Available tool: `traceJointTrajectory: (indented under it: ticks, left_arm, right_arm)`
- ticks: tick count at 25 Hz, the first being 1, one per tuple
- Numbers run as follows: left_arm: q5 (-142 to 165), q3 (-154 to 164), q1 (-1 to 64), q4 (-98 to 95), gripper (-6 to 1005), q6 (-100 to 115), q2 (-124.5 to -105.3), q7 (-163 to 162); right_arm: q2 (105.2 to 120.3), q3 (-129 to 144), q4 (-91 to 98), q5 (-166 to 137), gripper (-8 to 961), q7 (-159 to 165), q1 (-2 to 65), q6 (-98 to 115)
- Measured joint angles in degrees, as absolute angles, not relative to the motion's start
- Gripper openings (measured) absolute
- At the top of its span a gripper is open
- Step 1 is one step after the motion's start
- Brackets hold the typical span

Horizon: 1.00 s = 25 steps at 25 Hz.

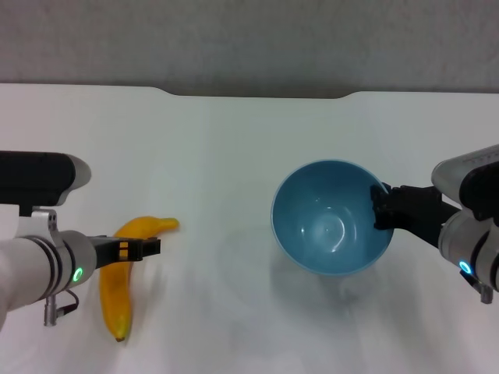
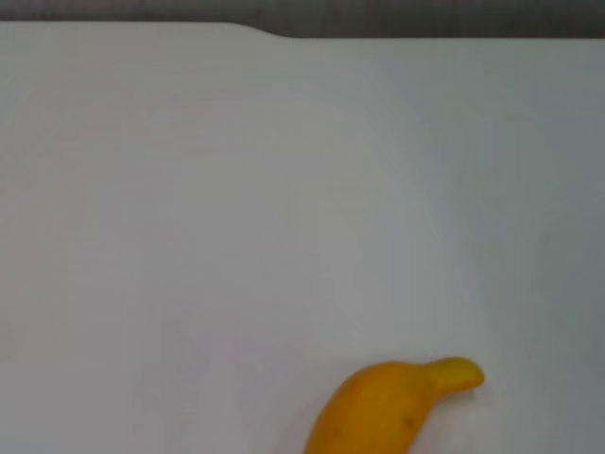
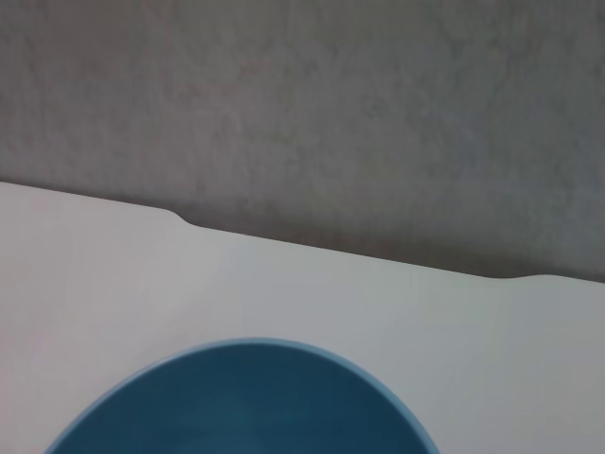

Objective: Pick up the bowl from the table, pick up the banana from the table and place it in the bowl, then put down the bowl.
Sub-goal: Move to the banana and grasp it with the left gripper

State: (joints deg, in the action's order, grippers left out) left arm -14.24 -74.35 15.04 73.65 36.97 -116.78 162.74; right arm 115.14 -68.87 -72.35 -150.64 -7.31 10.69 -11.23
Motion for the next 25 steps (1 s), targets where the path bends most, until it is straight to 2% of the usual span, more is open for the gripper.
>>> traceJointTrajectory:
  ticks: [25]
  left_arm:
    - [-9.97,-73.84,16.87,64.02,908,32.3,-116.98,162.26]
  right_arm:
    - [115.05,-68.04,-73.66,-150.74,45,-7.45,10.37,-11.16]
